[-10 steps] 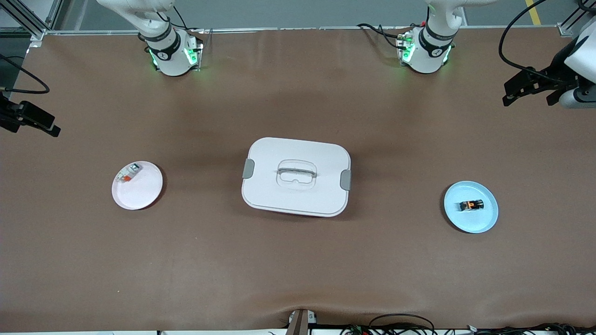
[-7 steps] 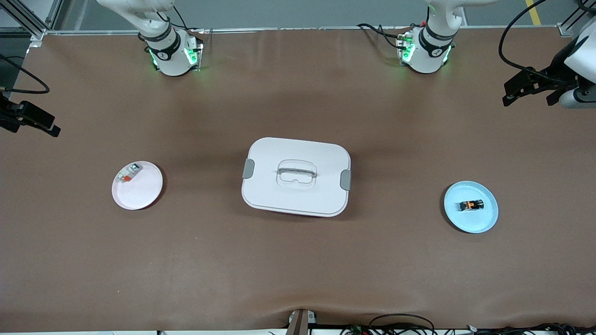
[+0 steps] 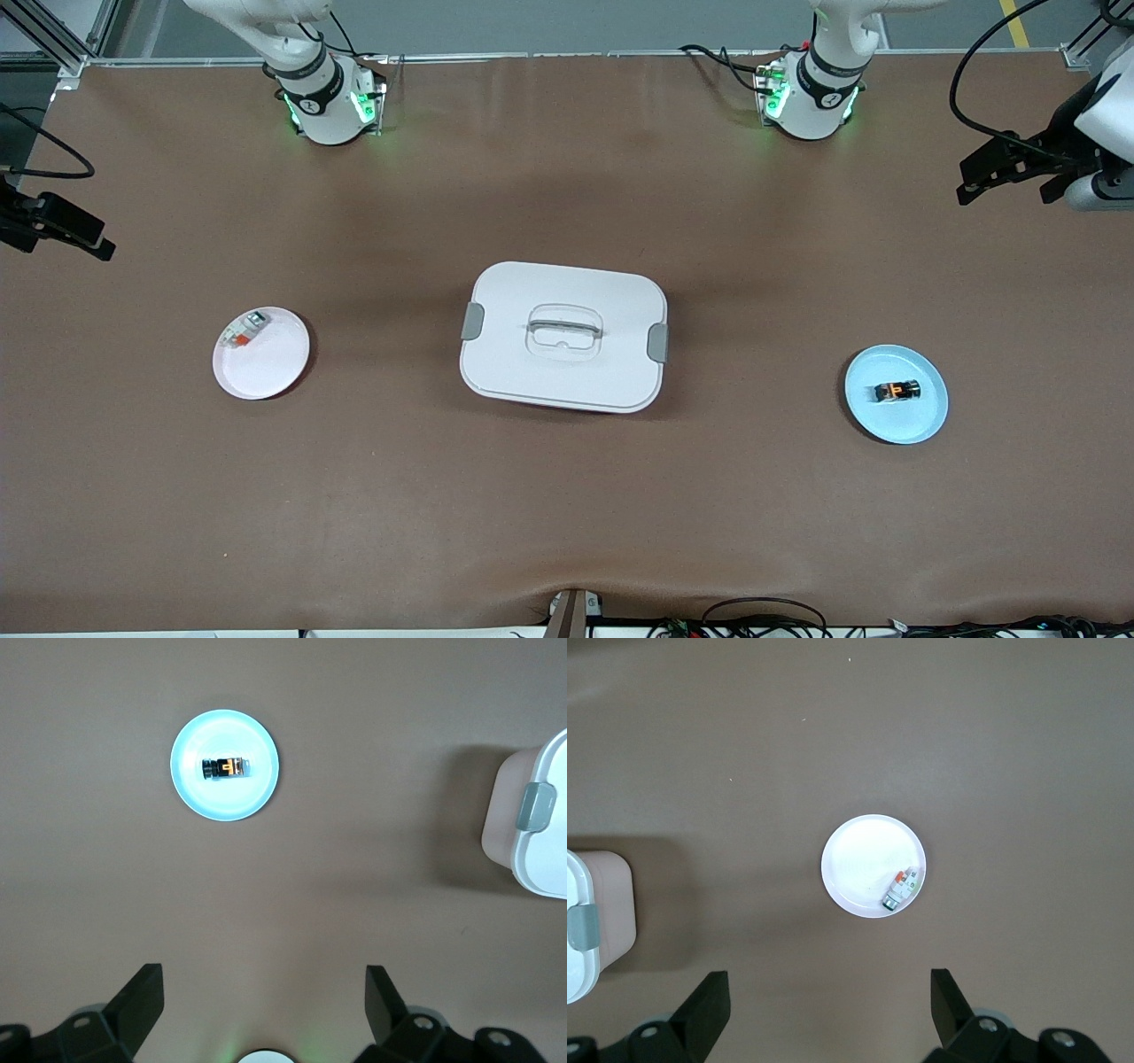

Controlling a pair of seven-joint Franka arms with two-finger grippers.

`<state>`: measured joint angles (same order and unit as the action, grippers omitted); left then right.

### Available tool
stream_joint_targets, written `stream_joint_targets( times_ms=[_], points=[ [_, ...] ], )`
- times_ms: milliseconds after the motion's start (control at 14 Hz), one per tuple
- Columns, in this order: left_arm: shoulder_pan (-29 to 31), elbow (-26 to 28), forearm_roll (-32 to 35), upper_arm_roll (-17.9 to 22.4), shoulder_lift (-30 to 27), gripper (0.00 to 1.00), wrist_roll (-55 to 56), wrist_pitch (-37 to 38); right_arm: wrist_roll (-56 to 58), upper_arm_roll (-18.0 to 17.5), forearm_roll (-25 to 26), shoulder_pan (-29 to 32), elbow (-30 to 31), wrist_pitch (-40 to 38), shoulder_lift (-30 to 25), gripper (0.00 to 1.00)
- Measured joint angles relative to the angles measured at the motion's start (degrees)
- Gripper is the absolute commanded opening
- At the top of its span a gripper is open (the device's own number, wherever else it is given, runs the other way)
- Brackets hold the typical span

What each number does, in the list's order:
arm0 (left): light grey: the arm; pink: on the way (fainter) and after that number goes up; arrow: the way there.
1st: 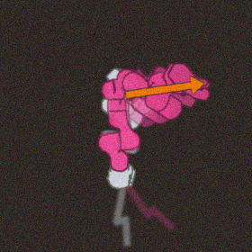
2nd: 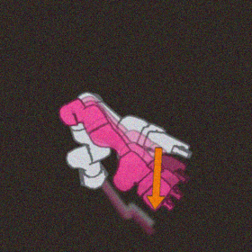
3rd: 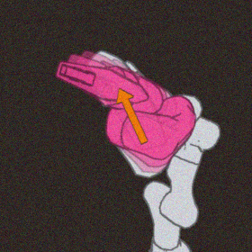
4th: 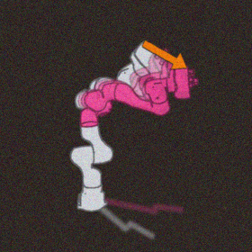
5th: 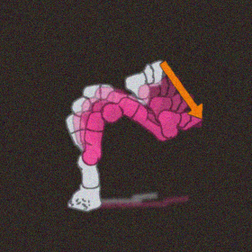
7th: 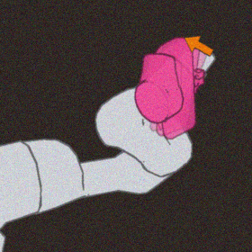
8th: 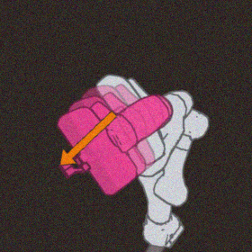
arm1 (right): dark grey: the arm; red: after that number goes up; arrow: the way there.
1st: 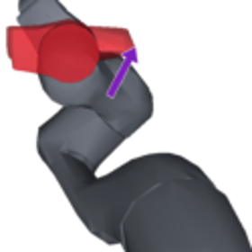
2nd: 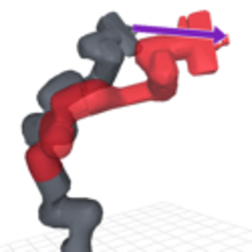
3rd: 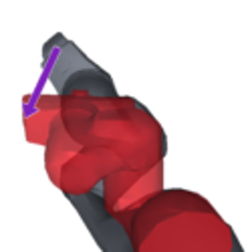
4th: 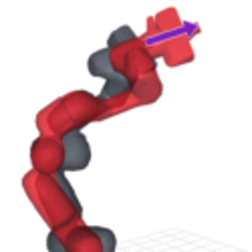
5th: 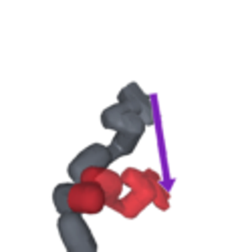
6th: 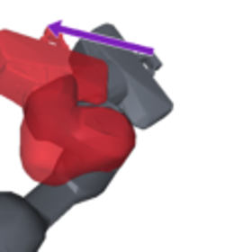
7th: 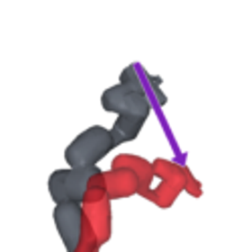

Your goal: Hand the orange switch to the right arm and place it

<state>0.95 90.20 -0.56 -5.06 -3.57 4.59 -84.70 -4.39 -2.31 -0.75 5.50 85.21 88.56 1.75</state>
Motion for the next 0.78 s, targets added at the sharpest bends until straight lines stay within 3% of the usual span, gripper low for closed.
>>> stream_joint_targets(
  times_ms=[356, 784],
  points=[
    [1.05, 0.96, 0.17, 0.07, 3.59, 1.00, 0.00, -5.25, 0.00, 0.00, 0.00, 0.00, 0.00, 0.00, 0.00, 1.00],
    [2.26, 10.40, 4.06, 0.08, 5.25, 1.00, -0.04, -18.05, 0.01, 0.00, 0.00, 0.00, -0.01, 0.00, 0.00, 1.00]
  ],
)
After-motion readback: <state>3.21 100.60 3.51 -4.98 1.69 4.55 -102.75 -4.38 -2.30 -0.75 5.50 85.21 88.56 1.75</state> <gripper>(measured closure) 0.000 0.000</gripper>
